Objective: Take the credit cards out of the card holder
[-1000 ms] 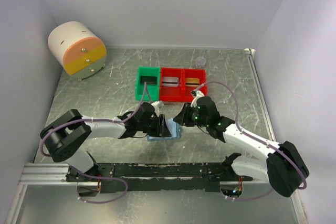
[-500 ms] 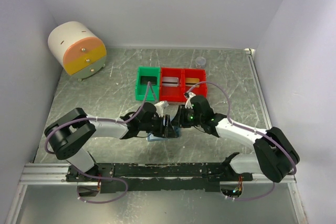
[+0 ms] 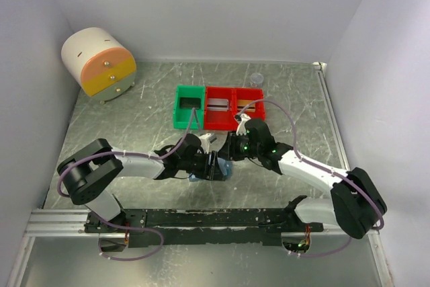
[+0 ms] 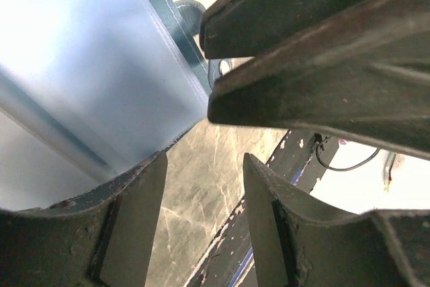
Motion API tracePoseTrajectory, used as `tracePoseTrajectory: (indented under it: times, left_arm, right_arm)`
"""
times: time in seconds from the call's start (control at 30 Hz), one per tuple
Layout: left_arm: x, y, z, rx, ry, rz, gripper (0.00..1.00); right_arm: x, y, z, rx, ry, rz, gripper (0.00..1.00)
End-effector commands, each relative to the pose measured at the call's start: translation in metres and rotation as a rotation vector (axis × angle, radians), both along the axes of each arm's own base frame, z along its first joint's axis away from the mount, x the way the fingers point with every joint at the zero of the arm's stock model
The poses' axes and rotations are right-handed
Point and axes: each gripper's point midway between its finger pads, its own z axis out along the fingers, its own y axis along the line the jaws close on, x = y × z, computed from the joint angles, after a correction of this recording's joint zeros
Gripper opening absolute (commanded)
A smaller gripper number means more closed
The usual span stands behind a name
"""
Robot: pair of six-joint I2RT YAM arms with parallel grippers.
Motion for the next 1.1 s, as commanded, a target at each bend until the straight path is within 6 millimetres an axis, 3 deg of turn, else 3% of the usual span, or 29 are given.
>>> tracePoseTrajectory:
  times: [0.0, 0.13, 0.27, 0.33, 0.57, 0.77, 0.9, 1.07]
  left_arm:
    - [0.002, -0.004, 0.007, -0.003, -0.049, -0.015, 0.61]
    - [0.004, -0.004, 0.008, -0.004, -0.063, -0.012, 0.61]
    - [0.002, -0.004, 0.013, -0.011, -0.07, -0.019, 0.61]
    - [0.001, 0.002, 0.019, -0.01, -0.083, -0.006, 0.62]
    - [0.015, 0.043, 0.053, 0.072, -0.197, 0.146, 0.7]
    - [0.033, 0.09, 0.039, 0.231, -0.216, 0.353, 0.76]
    - [0.031, 0.099, 0.019, 0.282, -0.141, 0.393, 0.69]
    - [0.03, 0.094, 0.002, 0.259, -0.071, 0.402, 0.49]
  right_arm:
    - [-0.004, 0.015, 0.003, 0.037, 0.002, 0.096, 0.28]
    - [-0.014, 0.022, -0.029, 0.039, 0.095, 0.139, 0.25]
    - [-0.01, -0.008, -0.076, -0.154, 0.152, 0.037, 0.22]
    - [-0.011, -0.018, -0.086, -0.199, 0.159, -0.001, 0.21]
    - [-0.022, -0.018, -0.083, -0.142, 0.159, -0.016, 0.22]
    - [-0.023, -0.021, -0.079, -0.188, 0.132, -0.02, 0.24]
    - [-0.018, -0.024, -0.074, -0.241, 0.091, -0.045, 0.27]
    - [-0.014, -0.013, -0.059, -0.241, 0.057, -0.05, 0.31]
